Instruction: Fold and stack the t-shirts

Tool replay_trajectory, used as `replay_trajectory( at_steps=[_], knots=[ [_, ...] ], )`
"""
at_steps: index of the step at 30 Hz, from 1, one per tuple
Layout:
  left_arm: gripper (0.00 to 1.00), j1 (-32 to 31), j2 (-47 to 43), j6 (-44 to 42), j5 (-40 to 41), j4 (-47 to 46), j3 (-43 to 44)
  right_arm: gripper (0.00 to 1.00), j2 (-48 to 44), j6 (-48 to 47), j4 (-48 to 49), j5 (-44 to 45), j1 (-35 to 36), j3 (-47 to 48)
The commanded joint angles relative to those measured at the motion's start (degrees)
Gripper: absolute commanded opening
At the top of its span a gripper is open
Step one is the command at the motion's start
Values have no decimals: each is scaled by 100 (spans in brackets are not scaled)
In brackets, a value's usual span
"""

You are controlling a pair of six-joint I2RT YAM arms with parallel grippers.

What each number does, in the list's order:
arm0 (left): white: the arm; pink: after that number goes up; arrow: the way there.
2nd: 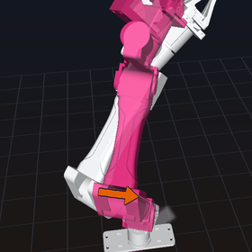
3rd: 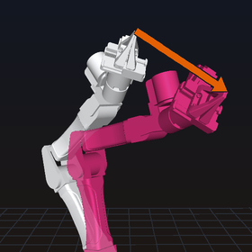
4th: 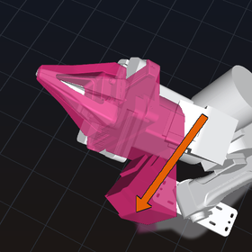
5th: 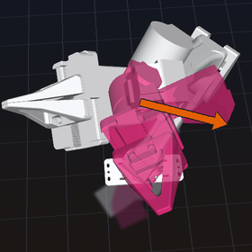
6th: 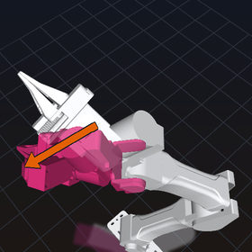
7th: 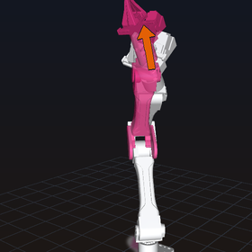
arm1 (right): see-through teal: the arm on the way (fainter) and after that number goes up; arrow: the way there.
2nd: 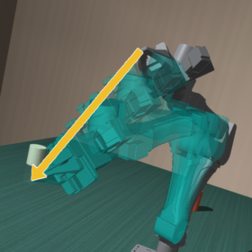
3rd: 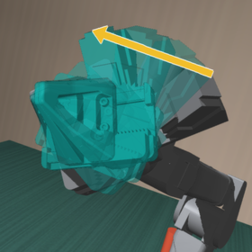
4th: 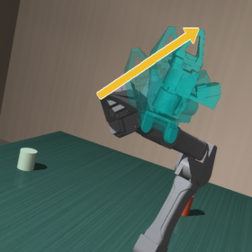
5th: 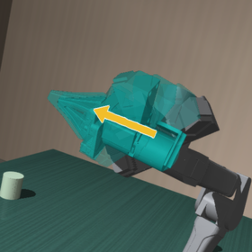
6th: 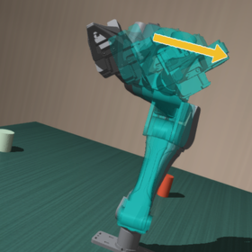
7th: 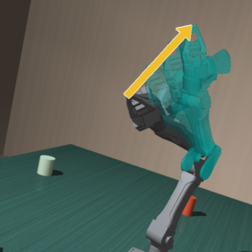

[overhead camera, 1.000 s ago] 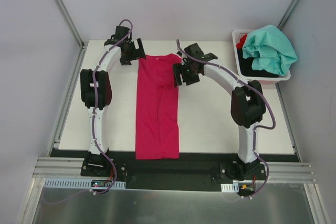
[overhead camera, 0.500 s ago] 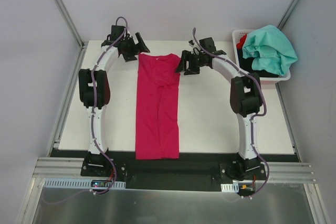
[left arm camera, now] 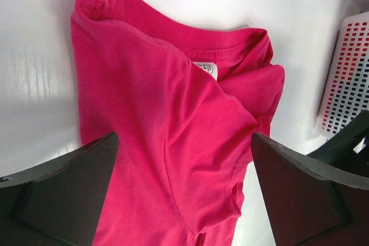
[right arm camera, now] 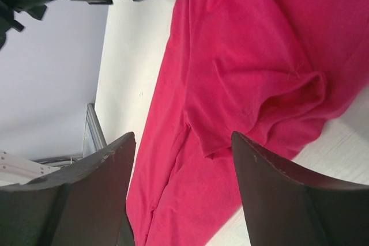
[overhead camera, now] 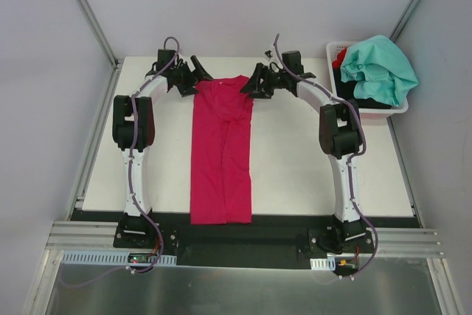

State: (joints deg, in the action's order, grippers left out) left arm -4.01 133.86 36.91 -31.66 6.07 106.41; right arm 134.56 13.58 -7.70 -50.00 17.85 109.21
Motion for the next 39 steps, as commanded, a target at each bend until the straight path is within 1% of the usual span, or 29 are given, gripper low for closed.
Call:
replay_trajectory(
  at_steps=[1, 2, 5, 13, 15, 18, 19, 21, 25, 28, 31, 32, 34, 36, 37, 39],
  knots=[
    [99, 111, 69, 194, -235, -589, -85, 71, 341, 407, 682, -511, -150, 452],
    [99, 128, 131, 299, -340, -667, -77, 70, 421, 695, 996, -563, -159, 478],
    [99, 199, 280, 510, -411, -870, -33, 70, 676, 988, 1341, -634, -159, 540],
    [99, 243, 474, 941, -376, -1133, 3, 71, 1142, 1585, 1675, -643, -150, 769],
    [99, 243, 500, 1047, -315, -1230, -6, 71, 1160, 1507, 1658, -573, -141, 734],
    [99, 243, 483, 959, -17, -1231, 3, 71, 1169, 1314, 1483, -406, -141, 716],
    [99, 243, 483, 924, 158, -1231, 20, 71, 1195, 1279, 1430, -371, -150, 742],
    [99, 260, 527, 897, 256, -1231, 81, 71, 1291, 1296, 1403, -379, -167, 935],
    [99, 313, 825, 1011, 213, -1231, 493, 72, 1581, 1392, 1386, -379, -220, 1296],
    [99, 339, 992, 1108, 222, -1370, 582, 72, 1670, 1419, 1394, -388, -273, 1472],
    [99, 366, 993, 1126, 152, -1529, 548, 72, 1547, 1410, 1465, -475, -317, 1297],
    [99, 366, 923, 1126, 108, -1616, 521, 72, 1364, 1401, 1534, -537, -317, 1209],
    [99, 366, 756, 1135, -33, -1713, 259, 72, 1117, 1393, 1631, -572, -308, 796],
    [99, 366, 335, 1109, -173, -1846, -22, 72, 626, 1393, 1693, -625, -273, 489],
    [99, 366, -58, 995, -200, -1846, -354, 72, 432, 1384, 1693, -651, -238, 209],
    [99, 366, -552, 854, -148, -1653, -830, 72, -182, 1392, 1693, -713, -116, -187]
  ],
)
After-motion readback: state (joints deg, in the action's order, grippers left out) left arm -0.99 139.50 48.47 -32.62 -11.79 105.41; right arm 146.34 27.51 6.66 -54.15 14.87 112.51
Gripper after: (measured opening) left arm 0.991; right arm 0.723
